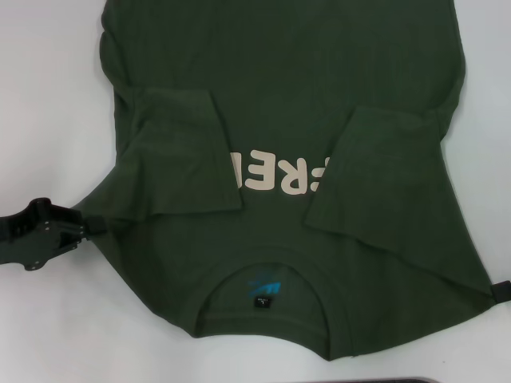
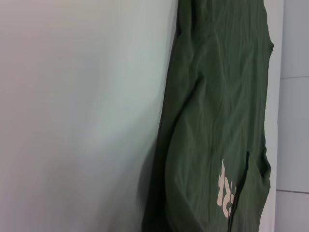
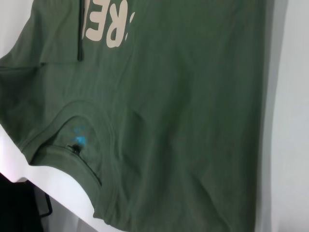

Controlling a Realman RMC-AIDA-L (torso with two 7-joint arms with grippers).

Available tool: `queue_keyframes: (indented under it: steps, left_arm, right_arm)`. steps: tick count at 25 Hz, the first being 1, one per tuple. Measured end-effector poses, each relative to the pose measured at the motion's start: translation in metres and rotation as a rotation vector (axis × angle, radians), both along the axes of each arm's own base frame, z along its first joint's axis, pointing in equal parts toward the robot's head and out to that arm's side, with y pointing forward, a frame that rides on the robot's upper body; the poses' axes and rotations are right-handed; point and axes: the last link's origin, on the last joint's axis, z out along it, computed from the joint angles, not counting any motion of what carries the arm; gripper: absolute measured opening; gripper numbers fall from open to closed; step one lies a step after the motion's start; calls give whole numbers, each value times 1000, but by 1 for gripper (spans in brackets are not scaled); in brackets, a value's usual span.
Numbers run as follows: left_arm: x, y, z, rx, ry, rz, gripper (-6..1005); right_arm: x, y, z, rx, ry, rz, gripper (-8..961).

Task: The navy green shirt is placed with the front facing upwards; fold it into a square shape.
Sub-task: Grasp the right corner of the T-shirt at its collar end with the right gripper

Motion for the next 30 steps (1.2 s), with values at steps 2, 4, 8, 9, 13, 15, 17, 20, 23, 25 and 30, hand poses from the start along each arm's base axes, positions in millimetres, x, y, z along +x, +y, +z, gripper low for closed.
queue_keyframes:
  steps: [2,4,8,9,13,15,17,20,23,25,30]
  left_arm:
    - [0,0,0,0,0,1,8]
    - [0,0,0,0,1,1,8]
    - [-1,0,0,1,2,3,8]
    - [-1,0,0,1,2,4,8]
    - [-1,-1,0,1,3,5,8]
    - [-1,-1,0,1,3,6,7]
    - [-1,-1,0,1,3,6,7]
    - [-1,-1,0,1,3,5,7]
    - [-1,-1,0,1,3,5,8]
    - [-1,-1,0,1,3,5,8]
    - [-1,0,1,7,5,5,7]
  right_arm:
    - [0,0,0,2,-2,-2,714]
    - [0,0,-1,3,-2,-3,714]
    - [0,1,-3,0,2,-6,714]
    - [0,1,-4,-1,4,-6,713]
    - [-2,2,-7,-12,8,-6,713]
    - [-1,3,-8,-19,-4,-7,713]
    - [-2,4,-8,-21,-6,-8,713]
    - [-2,5,-9,-21,-8,-8,712]
    - [-2,6,-10,-18,-11,-9,712]
    - [-2,7,-10,-15,-13,-11,712]
    - [-4,10,-13,-18,-7,-17,711]
